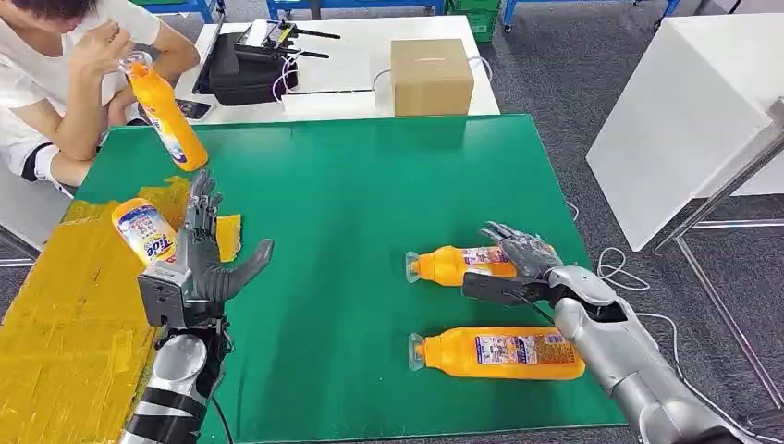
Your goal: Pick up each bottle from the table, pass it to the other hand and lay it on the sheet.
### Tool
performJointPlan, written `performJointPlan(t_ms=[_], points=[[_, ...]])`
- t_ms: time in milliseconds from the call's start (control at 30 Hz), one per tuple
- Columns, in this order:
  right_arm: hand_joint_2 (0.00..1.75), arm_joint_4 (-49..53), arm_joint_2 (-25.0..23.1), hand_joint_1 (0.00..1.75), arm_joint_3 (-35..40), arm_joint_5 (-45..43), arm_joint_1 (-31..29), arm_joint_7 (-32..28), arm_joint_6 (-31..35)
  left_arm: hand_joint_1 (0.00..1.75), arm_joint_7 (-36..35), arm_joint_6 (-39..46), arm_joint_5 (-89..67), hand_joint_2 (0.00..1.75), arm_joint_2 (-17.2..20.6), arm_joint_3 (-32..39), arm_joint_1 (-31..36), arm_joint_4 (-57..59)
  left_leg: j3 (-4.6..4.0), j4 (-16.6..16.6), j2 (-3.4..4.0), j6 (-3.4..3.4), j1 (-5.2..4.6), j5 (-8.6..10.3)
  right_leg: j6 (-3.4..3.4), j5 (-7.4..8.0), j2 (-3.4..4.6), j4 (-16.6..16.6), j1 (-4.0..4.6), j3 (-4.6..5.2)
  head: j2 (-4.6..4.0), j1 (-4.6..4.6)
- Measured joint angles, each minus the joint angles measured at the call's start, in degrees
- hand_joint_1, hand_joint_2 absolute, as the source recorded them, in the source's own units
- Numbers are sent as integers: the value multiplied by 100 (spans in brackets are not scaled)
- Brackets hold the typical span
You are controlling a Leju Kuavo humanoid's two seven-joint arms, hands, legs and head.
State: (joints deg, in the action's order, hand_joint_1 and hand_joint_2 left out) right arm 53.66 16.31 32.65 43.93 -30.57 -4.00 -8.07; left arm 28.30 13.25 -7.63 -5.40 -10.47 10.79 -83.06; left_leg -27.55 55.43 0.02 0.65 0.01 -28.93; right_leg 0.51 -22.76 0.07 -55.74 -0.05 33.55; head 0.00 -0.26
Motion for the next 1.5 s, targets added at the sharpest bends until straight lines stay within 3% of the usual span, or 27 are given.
performJointPlan(t_ms=[433,467,500,533,600,633,800,1100,1300,1433,1500], points=[[175,-457,52,0,302,74,-234,175,-9,0,4,-4,131,175,-2,0,67,138,1,0,0,0,0,0,0,0,0,0,0,0,0,0],[175,-520,52,31,341,113,-250,197,-9,0,4,-4,136,175,-2,0,71,148,1,0,0,0,0,0,0,0,0,0,0,0,0,0],[175,-568,52,148,376,157,-262,246,6,0,4,-4,138,175,-4,-2,76,157,1,0,1,0,0,0,0,0,0,0,0,0,0,0],[175,-619,52,161,400,206,-272,326,37,0,4,-4,140,175,-4,-2,83,168,0,0,0,0,0,0,0,0,0,0,0,0,0,0],[175,-725,44,161,441,332,-284,487,137,0,4,-4,157,175,-9,0,89,186,-1,0,0,0,0,0,0,0,0,0,0,0,0,0],[175,-763,37,175,457,409,-287,544,162,0,4,-4,164,175,-13,0,89,186,-1,0,0,0,0,0,0,0,0,0,0,0,0,0],[175,-972,-2,175,636,894,-428,680,46,0,-26,-2,179,175,-20,0,100,186,5,0,2,0,0,0,0,0,1,0,0,-3,0,0],[175,-1106,-28,175,737,929,-555,651,51,0,-26,7,197,175,-20,9,132,186,11,0,1,0,-1,0,0,0,0,0,0,-9,0,-2],[175,-1093,-120,175,573,802,-411,717,801,0,-26,17,162,175,-20,17,114,186,6,0,1,0,0,0,0,0,0,0,0,-8,0,-2],[175,-688,-249,175,120,430,-78,548,1460,0,-289,6,-33,175,-9,17,95,186,3,0,-3,0,1,0,0,0,-1,-1,1,-6,0,0],[175,-421,-302,175,-129,387,57,542,1488,0,-326,-4,-52,175,11,20,94,186,1,0,-2,0,1,0,0,0,-1,0,1,-3,0,-4]])
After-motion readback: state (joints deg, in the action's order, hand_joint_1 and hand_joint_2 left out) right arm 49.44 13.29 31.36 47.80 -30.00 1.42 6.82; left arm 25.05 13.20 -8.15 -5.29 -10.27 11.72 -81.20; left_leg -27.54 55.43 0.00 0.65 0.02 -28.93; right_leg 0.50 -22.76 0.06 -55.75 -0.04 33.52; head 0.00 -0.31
